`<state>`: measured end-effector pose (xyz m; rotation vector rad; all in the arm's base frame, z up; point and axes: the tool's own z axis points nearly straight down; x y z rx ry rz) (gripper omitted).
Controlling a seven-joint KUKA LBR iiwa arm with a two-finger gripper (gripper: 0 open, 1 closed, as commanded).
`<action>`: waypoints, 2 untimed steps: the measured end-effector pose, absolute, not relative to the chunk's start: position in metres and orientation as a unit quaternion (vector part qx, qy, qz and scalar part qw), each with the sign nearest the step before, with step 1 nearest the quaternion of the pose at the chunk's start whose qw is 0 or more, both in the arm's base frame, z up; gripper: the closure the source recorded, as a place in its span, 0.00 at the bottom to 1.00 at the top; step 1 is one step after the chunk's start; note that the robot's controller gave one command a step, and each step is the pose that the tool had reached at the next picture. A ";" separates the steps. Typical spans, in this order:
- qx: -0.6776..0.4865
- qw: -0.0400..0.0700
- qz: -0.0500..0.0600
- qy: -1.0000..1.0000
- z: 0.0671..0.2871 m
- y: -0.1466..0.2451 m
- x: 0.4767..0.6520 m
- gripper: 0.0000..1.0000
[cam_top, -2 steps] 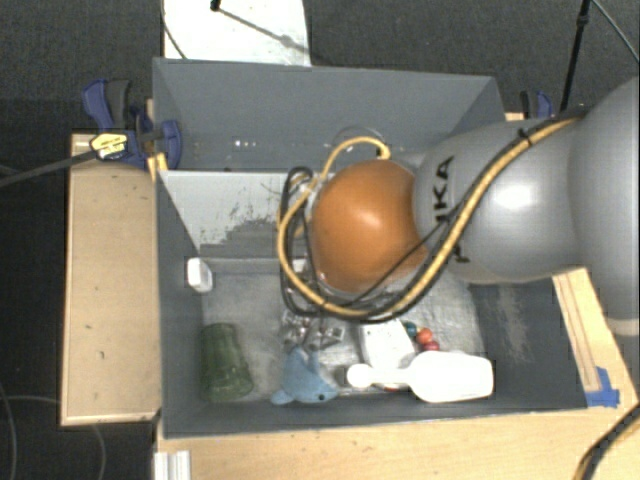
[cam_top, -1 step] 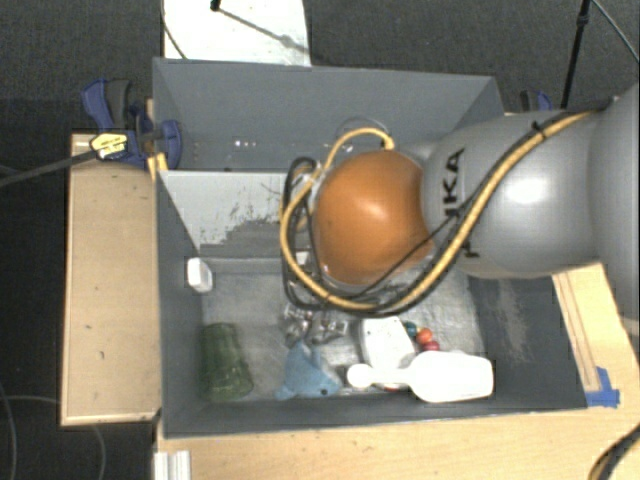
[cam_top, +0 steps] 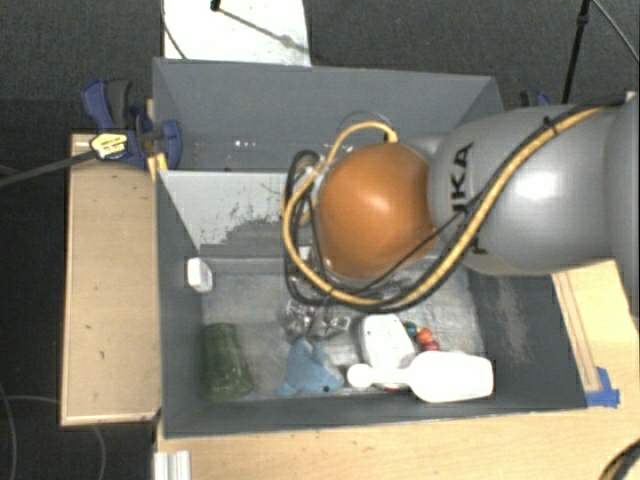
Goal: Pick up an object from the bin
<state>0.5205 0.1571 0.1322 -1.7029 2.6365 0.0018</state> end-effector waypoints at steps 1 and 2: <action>-0.542 0.001 0.001 0.840 0.145 0.157 0.520 1.00; -0.542 0.001 0.001 0.841 0.158 0.157 0.520 1.00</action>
Offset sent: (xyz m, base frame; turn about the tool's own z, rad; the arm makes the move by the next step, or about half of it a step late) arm 0.0000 0.0001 0.0264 0.0000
